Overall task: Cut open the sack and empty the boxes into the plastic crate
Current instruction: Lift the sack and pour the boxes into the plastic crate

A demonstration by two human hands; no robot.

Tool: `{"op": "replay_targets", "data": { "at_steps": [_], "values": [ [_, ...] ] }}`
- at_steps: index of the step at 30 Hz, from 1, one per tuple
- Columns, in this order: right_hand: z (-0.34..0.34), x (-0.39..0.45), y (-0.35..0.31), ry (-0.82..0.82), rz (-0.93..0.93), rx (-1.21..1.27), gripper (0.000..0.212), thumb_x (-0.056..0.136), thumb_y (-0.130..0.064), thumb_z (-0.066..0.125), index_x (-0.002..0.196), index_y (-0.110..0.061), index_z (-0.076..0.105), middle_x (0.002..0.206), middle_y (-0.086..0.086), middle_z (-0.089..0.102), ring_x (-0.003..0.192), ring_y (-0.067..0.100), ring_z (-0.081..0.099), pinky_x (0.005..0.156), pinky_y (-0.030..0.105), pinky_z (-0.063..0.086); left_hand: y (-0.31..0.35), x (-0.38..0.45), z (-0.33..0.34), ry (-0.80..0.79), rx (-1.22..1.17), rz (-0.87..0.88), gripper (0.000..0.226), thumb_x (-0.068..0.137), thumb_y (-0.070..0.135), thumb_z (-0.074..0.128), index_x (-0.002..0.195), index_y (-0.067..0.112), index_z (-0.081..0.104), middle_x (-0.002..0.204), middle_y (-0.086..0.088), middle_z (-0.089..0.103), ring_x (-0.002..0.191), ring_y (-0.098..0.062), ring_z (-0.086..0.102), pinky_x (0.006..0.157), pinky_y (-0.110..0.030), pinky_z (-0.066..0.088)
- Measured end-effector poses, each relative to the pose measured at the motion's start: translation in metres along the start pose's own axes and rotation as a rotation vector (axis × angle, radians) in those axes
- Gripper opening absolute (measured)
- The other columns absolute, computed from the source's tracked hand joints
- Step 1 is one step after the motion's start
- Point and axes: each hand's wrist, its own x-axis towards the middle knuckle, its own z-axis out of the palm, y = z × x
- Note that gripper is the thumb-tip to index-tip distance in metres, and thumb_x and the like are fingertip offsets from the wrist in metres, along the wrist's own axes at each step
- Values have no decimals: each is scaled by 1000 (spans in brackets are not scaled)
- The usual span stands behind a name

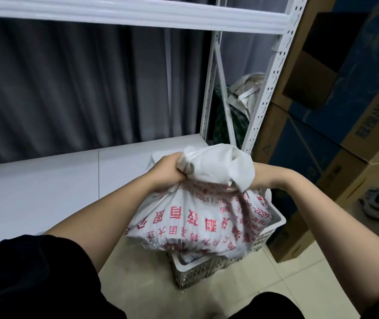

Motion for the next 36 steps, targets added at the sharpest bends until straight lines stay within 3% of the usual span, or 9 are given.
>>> {"op": "replay_targets", "data": {
  "at_steps": [4,7,14,17,21,25,29,33,36],
  "values": [
    [-6,0,4,228,108,-137,44,80,-27,67,119,-30,47,111,-8,54,102,17,51,84,30,44,40,11,6,93,-339,49,18,86,6,48,97,10,61,67,9,56,63,-10,50,55,-17,40],
    [-21,-4,6,531,197,-424,38,82,-37,60,116,-21,57,112,9,65,95,29,60,81,38,49,57,18,-3,178,-437,104,28,90,6,53,117,6,59,106,-7,67,94,-13,60,78,-13,47],
    [-73,-18,-22,975,192,-817,27,82,-28,58,103,-12,60,95,10,62,91,35,57,83,41,35,79,33,-39,167,369,12,28,79,37,51,103,23,51,102,-1,65,98,-25,61,73,-33,46],
    [-66,-23,-26,1260,92,-780,9,80,-18,57,85,-11,60,82,9,59,77,33,54,76,38,31,77,27,-33,497,309,77,27,87,31,49,111,19,49,102,-1,63,90,-25,57,69,-34,40],
    [-54,-14,-9,901,191,-888,15,76,-16,59,90,-11,60,86,7,58,91,33,56,82,41,34,69,30,-16,127,503,54,29,83,39,56,110,29,50,112,-4,65,99,-30,61,71,-33,43],
    [-59,-14,-15,1285,112,-782,4,80,-13,53,79,-10,55,81,8,54,81,32,52,77,39,27,58,32,-17,515,384,185,19,89,24,49,108,21,50,98,-3,61,86,-26,58,73,-37,45],
    [-53,-8,-8,1026,176,-848,9,75,-11,61,83,-11,58,87,8,57,83,33,53,77,39,31,62,33,-13,169,515,101,35,87,30,52,121,24,48,113,-8,62,103,-34,61,83,-42,50],
    [-50,-13,-2,1322,166,-648,16,87,-20,44,88,-11,57,90,10,57,89,34,50,79,41,30,56,26,-6,488,434,239,25,90,18,47,115,17,51,106,-8,60,98,-31,58,78,-39,43],
    [-51,-9,1,1029,210,-595,17,82,-21,55,94,-12,61,94,5,60,91,33,53,79,37,29,61,32,-5,162,549,124,36,90,27,50,124,20,47,120,-10,59,109,-34,58,79,-37,43]
  ]
}}
